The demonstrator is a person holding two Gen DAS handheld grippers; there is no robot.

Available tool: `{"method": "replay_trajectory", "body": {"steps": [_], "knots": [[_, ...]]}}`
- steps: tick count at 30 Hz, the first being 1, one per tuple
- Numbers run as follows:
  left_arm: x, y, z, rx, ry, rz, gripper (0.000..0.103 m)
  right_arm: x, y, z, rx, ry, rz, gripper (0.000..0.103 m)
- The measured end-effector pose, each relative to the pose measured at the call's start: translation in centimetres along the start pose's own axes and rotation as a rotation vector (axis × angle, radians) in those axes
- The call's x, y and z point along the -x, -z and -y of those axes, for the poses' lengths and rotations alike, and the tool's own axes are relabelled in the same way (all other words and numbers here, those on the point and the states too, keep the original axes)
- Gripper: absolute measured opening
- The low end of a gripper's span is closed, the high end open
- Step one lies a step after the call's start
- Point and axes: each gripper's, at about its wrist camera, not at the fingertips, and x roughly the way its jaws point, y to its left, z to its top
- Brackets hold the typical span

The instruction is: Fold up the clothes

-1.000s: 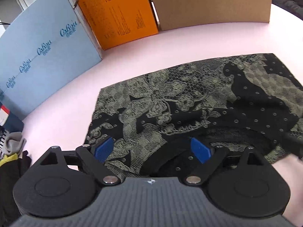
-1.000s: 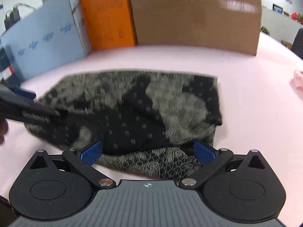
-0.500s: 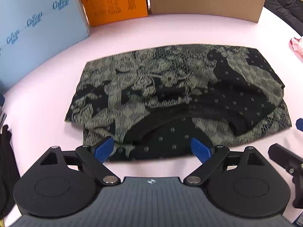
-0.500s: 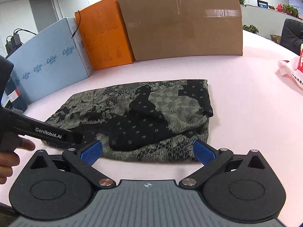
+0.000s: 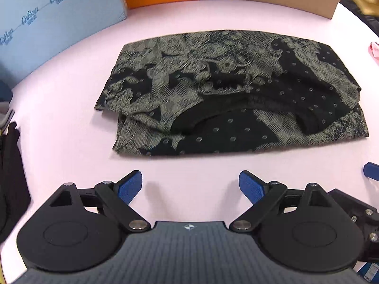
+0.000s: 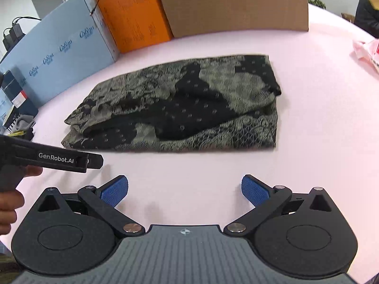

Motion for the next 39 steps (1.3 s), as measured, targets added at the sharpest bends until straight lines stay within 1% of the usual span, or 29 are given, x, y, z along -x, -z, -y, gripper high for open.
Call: {"method": "replay_trajectory", "body": {"steps": [2, 5, 7, 9, 12, 13, 14, 15, 17, 18, 19, 20, 21, 23, 25, 29, 30, 32, 37, 38, 39], "knots": [[0.0, 0.2, -0.2, 0.005, 0.007, -0.002, 0.088, -0.1, -0.1, -0.2, -0.002, 0.014, -0.008, 0.103], [0.0, 0.3, -0.4, 0.003, 0.016, -0.002, 0.088, -0.2, -0.5, -0.3, -0.020, 0.078, -0.015, 0.103], [-0.1, 0.3, -0.3, -0.006, 0.016, -0.005, 0.088, -0.1, -0.8, -0.1, -0.040, 0.111, 0.003, 0.103], [-0.2, 0.2, -0.2, -0.014, 0.015, -0.007, 0.088, -0.1, -0.9, 0.3, -0.063, 0.099, 0.022, 0.103], [-0.3, 0.0, -0.1, -0.025, 0.003, -0.004, 0.088, -0.6, -1.1, 0.6, -0.088, 0.050, -0.013, 0.103], [-0.3, 0.0, -0.1, -0.027, -0.002, 0.000, 0.088, -0.8, -1.3, 0.4, -0.071, 0.054, -0.024, 0.103], [-0.1, -0.1, -0.3, -0.032, -0.017, 0.012, 0.088, -1.0, -1.4, 0.1, -0.052, 0.060, -0.035, 0.103], [0.0, -0.3, -0.5, -0.036, -0.032, 0.025, 0.088, -0.7, -1.7, 0.2, -0.048, 0.064, -0.017, 0.103], [0.8, -0.8, -1.4, -0.037, -0.048, 0.094, 0.088, 0.0, -2.5, 0.4, -0.046, 0.070, 0.026, 0.103], [1.1, -1.3, -2.3, -0.020, -0.043, 0.144, 0.088, 0.3, -2.9, 0.6, -0.045, 0.073, 0.048, 0.103], [1.4, -1.7, -3.3, -0.001, -0.039, 0.194, 0.088, 0.8, -3.4, 1.3, -0.067, 0.070, 0.090, 0.103], [1.1, -2.3, -4.1, 0.031, -0.027, 0.222, 0.092, 1.0, -4.0, 2.3, -0.093, 0.056, 0.124, 0.103], [0.8, -2.9, -5.0, 0.063, -0.016, 0.249, 0.092, 0.9, -4.5, 3.5, -0.118, 0.035, 0.151, 0.103], [-0.8, -4.5, -6.7, 0.114, 0.043, 0.243, 0.092, -0.1, -5.4, 6.1, -0.169, 0.025, 0.165, 0.103], [-2.4, -6.0, -7.8, 0.151, 0.098, 0.244, 0.092, -1.3, -6.1, 8.7, -0.199, -0.020, 0.175, 0.103], [-5.0, -8.4, -8.2, 0.162, 0.139, 0.253, 0.092, -3.5, -7.1, 12.3, -0.176, -0.104, 0.191, 0.103], [-5.7, -8.9, -8.2, 0.161, 0.147, 0.252, 0.092, -3.8, -7.5, 12.6, -0.155, -0.127, 0.205, 0.103], [-7.1, -10.1, -7.1, 0.137, 0.151, 0.238, 0.092, -4.9, -8.6, 12.8, -0.127, -0.147, 0.200, 0.103], [-10.2, -12.7, -5.0, 0.075, 0.094, 0.242, 0.092, -8.4, -12.1, 12.6, -0.047, -0.168, 0.199, 0.103], [-10.3, -12.9, -4.4, 0.060, 0.086, 0.264, 0.091, -8.8, -12.3, 12.1, -0.022, -0.162, 0.196, 0.102], [-10.3, -13.0, -3.7, 0.044, 0.079, 0.286, 0.069, -9.1, -12.4, 11.6, 0.005, -0.154, 0.193, 0.100]]}}
